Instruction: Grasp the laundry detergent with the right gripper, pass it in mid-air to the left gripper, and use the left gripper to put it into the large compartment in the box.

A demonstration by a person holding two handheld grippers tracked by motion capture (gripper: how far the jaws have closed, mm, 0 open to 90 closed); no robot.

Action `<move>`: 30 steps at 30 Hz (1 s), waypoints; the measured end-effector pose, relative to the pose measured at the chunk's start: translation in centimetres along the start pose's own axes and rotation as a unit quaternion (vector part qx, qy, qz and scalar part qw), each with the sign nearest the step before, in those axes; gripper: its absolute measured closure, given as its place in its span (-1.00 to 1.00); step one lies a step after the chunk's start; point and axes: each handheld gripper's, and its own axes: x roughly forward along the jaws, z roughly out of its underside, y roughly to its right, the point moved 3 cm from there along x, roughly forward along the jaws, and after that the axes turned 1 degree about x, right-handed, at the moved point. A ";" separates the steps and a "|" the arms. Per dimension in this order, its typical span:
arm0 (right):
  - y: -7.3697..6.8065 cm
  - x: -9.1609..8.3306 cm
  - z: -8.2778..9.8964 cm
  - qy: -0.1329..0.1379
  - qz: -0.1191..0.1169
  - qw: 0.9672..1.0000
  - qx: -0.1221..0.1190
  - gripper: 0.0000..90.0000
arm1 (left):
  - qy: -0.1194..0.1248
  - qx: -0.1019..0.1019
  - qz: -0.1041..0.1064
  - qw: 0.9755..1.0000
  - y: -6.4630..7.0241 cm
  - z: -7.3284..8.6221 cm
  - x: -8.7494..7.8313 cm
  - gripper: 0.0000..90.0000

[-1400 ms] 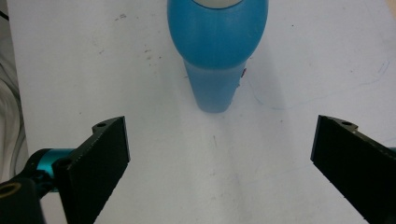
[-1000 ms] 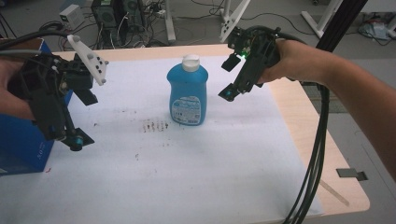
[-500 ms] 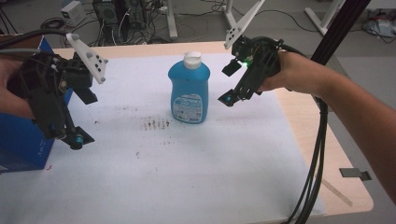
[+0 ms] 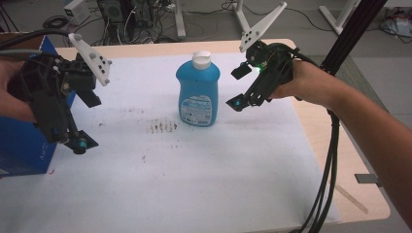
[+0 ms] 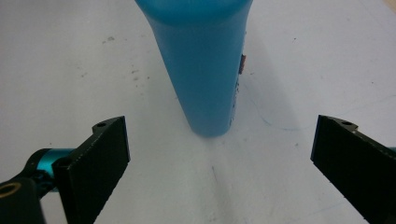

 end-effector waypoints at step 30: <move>-0.1 1.0 1.3 0.088 -0.012 0.996 0.020 -0.92 | -0.002 -0.002 0.002 1.000 -0.2 0.2 0.3 -0.96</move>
